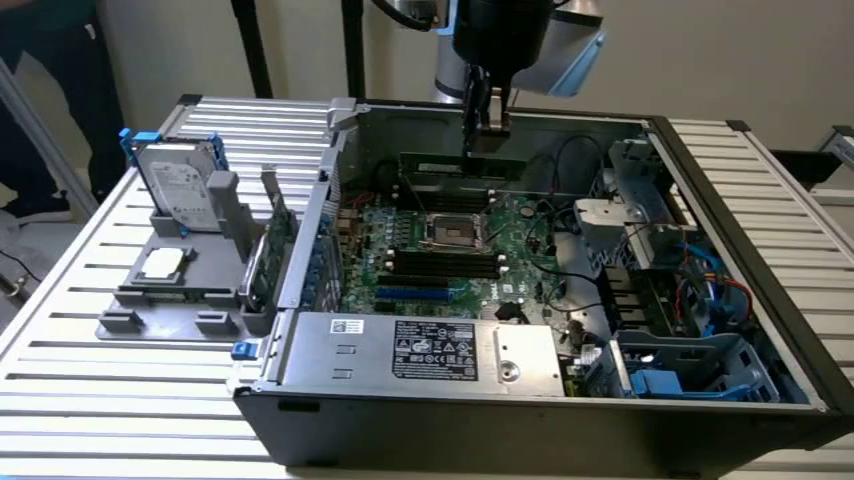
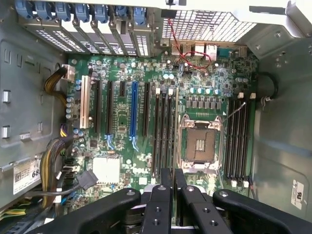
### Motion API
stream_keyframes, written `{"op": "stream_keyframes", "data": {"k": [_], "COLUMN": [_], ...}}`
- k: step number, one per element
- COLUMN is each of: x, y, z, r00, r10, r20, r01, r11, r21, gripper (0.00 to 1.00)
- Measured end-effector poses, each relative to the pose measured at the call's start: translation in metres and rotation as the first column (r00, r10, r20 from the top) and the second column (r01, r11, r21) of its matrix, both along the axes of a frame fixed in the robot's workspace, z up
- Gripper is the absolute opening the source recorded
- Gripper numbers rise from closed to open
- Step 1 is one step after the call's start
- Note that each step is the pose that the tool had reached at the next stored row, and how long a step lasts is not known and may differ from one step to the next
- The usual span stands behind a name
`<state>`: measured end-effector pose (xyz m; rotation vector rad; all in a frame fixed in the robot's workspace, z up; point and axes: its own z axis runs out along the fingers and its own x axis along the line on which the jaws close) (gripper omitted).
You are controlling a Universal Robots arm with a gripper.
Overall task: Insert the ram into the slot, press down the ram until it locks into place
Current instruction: 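Insert the ram into the slot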
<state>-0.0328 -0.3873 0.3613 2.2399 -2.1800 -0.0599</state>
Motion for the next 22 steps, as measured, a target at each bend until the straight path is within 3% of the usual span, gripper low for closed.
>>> {"op": "stream_keyframes", "data": {"k": [7, 16, 22], "x": [-0.004, -0.004, -0.004], "y": [-0.0026, -0.0157, -0.0192], "z": [-0.0128, -0.0292, -0.0401], "r00": [1.0, 1.0, 1.0], "r10": [0.0, -0.002, -0.002], "r20": [0.0001, 0.0002, 0.0], "r01": [0.0, 0.002, 0.002], "r11": [1.0, 1.0, 1.0], "r21": [0.0001, 0.0003, 0.0001], "gripper": [0.14, 0.14, 0.14]}}
